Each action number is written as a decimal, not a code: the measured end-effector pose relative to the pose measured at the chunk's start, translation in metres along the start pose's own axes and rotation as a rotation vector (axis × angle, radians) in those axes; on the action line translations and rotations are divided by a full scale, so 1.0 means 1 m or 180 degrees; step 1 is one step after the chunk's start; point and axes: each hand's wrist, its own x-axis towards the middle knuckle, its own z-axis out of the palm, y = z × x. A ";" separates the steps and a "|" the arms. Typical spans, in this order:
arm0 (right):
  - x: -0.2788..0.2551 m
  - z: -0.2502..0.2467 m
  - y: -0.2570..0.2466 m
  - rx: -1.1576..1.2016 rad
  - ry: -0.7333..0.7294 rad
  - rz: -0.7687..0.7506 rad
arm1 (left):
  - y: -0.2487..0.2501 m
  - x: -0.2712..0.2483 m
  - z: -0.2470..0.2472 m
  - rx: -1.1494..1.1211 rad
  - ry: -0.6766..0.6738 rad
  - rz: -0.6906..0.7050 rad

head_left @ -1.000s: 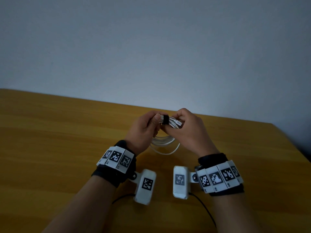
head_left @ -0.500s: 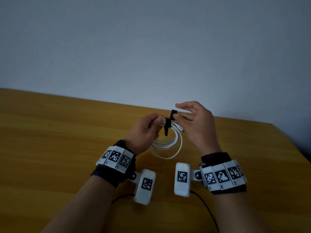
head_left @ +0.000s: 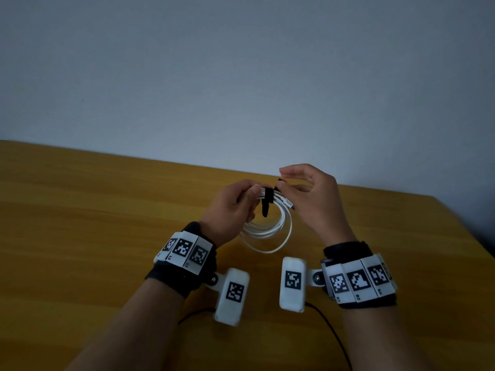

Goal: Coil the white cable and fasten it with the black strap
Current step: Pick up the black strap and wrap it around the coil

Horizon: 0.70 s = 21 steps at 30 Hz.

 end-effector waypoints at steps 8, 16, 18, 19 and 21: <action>-0.007 0.001 -0.012 -0.0285 -0.0423 -0.0778 | 0.000 0.001 -0.003 0.0124 0.0210 -0.0051; -0.013 0.007 -0.014 -0.1082 -0.0789 -0.0665 | -0.002 0.003 -0.005 0.0289 0.0293 -0.0072; -0.013 0.008 -0.015 -0.1313 -0.0743 -0.0730 | -0.002 0.003 -0.005 0.0342 0.0310 -0.0109; -0.013 0.008 -0.016 -0.1451 -0.0749 -0.0779 | -0.002 0.003 -0.005 0.0364 0.0322 -0.0122; -0.012 0.010 -0.018 -0.1740 -0.0794 -0.0883 | -0.002 0.003 -0.005 0.0375 0.0357 -0.0170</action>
